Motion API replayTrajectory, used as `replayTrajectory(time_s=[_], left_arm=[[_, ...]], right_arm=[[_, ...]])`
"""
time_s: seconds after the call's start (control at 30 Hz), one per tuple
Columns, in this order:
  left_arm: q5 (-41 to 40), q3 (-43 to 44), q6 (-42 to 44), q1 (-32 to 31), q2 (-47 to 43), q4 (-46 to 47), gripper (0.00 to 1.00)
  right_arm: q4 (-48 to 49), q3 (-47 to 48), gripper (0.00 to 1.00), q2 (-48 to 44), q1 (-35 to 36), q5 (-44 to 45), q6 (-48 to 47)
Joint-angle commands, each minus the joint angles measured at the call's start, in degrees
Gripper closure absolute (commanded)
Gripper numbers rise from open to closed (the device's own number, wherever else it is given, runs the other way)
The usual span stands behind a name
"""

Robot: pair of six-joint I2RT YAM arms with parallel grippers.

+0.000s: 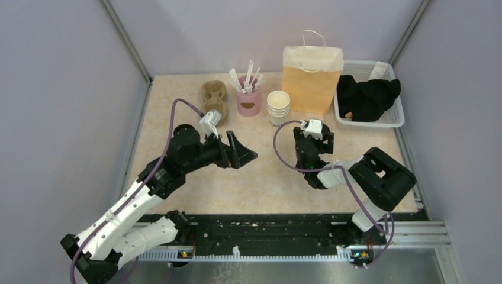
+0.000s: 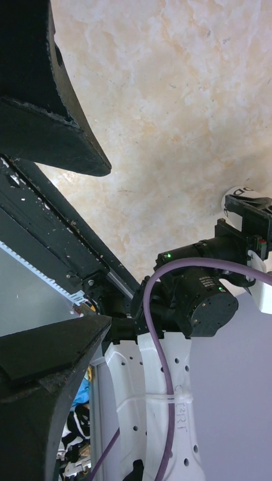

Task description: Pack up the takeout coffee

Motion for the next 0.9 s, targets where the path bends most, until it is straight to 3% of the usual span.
replayTrajectory(time_s=[0.0, 0.13, 0.6, 0.87], left_arm=[[-1.0, 2.4, 0.9, 0.1, -1.3, 1.1, 0.02], [-1.1, 3.3, 1.0, 0.1, -1.3, 0.3, 0.02], [0.0, 4.1, 0.1, 0.1, 0.1, 0.0, 0.02], [1.3, 3.9, -0.5, 0.1, 1.9, 1.5, 0.02]], right_arm=[[7.2, -0.1, 0.02, 2.2, 2.1, 2.5, -2.5], [4.0, 1.4, 0.01, 1.8, 2.4, 3.3, -2.6], [-42.3, 9.0, 0.01, -7.1, 2.6, 0.1, 21.8], [-53.5, 9.6, 0.01, -12.3, 3.4, -3.3, 26.4]])
